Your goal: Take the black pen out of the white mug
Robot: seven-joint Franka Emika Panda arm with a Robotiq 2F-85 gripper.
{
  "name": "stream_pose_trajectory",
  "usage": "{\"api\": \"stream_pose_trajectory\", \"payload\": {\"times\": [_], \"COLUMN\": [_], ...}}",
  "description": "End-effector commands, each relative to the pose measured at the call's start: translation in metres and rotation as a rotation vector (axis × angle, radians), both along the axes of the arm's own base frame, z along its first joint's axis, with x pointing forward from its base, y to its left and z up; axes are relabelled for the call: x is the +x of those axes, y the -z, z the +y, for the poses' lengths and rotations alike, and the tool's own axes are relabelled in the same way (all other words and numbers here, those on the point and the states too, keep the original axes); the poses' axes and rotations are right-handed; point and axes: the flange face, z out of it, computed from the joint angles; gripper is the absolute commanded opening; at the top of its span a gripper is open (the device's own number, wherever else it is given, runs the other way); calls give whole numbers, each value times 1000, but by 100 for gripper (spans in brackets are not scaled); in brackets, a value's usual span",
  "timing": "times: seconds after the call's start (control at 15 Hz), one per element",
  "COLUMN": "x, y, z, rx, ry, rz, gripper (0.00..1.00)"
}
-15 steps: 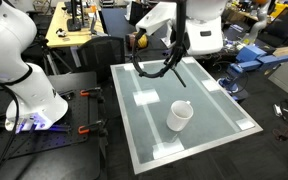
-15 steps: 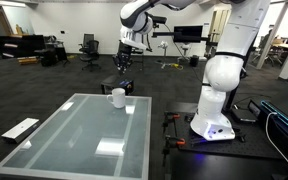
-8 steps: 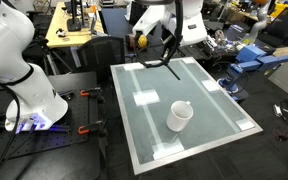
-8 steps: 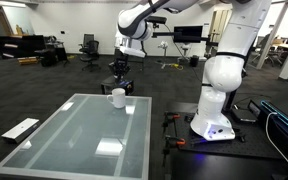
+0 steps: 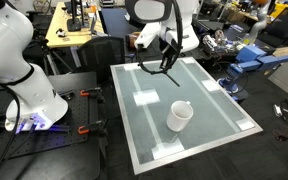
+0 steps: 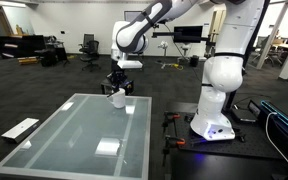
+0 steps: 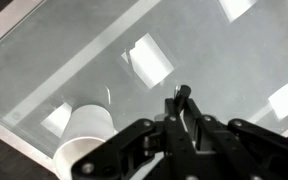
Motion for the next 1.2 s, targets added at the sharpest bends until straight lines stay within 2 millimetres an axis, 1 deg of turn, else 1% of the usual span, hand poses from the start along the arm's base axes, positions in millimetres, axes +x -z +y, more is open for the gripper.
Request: {"api": "stream_pose_trajectory", "payload": {"times": [0.0, 0.2, 0.53, 1.13], "x": [12, 19, 26, 45], "y": [27, 53, 83, 120], "z": [8, 12, 18, 22], "rx": [-41, -70, -99, -134], "ry": [6, -11, -28, -14], "rz": [9, 24, 55, 76], "gripper": [3, 3, 3, 3]}}
